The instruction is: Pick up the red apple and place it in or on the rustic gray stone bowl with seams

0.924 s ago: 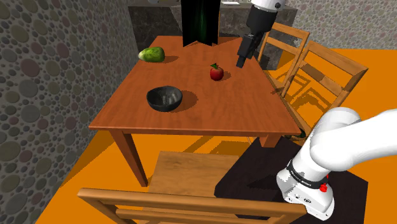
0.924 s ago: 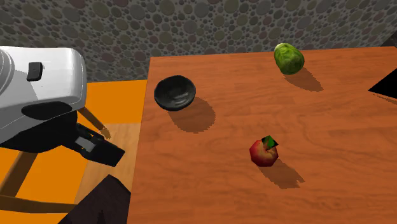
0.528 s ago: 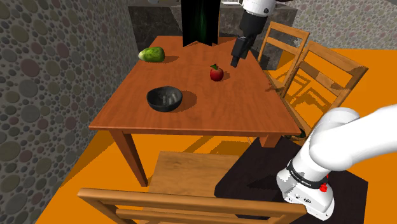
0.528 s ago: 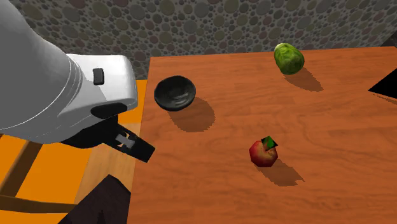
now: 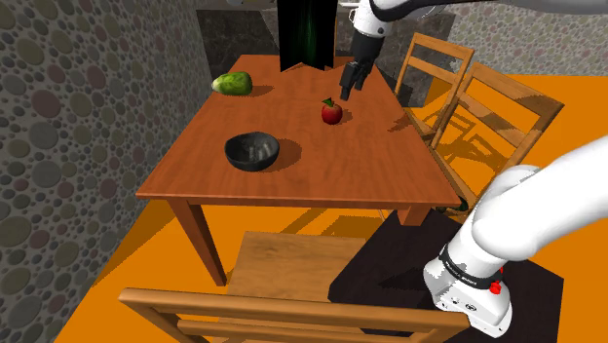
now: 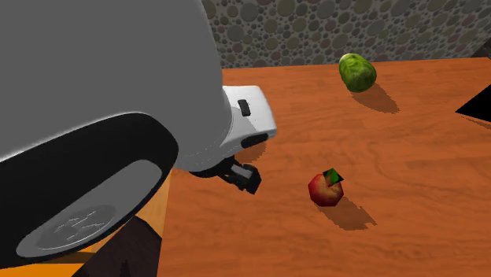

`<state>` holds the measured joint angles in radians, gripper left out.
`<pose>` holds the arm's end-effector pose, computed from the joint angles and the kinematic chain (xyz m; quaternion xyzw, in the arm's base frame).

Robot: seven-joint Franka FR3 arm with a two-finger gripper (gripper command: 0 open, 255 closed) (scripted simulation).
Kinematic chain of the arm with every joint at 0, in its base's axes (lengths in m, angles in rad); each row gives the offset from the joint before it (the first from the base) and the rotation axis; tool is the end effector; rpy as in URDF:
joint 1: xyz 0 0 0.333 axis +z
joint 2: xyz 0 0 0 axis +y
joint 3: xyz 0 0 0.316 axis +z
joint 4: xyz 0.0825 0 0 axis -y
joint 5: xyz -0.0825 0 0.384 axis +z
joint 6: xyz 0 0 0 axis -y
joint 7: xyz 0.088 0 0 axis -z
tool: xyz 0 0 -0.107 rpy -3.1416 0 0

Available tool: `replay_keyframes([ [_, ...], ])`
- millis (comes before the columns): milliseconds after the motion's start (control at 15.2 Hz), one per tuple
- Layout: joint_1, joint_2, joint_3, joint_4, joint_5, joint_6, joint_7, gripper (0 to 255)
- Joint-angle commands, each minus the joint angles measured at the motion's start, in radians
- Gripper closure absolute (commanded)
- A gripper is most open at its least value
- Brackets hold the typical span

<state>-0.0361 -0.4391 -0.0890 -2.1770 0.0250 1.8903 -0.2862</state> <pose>0.4325 -0.0582 0.5784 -0.9935 -0.0799 -0.0800 0.0153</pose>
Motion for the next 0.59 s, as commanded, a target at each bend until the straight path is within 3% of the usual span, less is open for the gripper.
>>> replay_keyframes([
  [0, -0.005, 0.066, -0.017, 0.033, 0.001, 0.032, -0.020, 0],
  [528, -0.032, 0.341, -0.089, 0.212, 0.035, 0.117, -0.120, 0],
])
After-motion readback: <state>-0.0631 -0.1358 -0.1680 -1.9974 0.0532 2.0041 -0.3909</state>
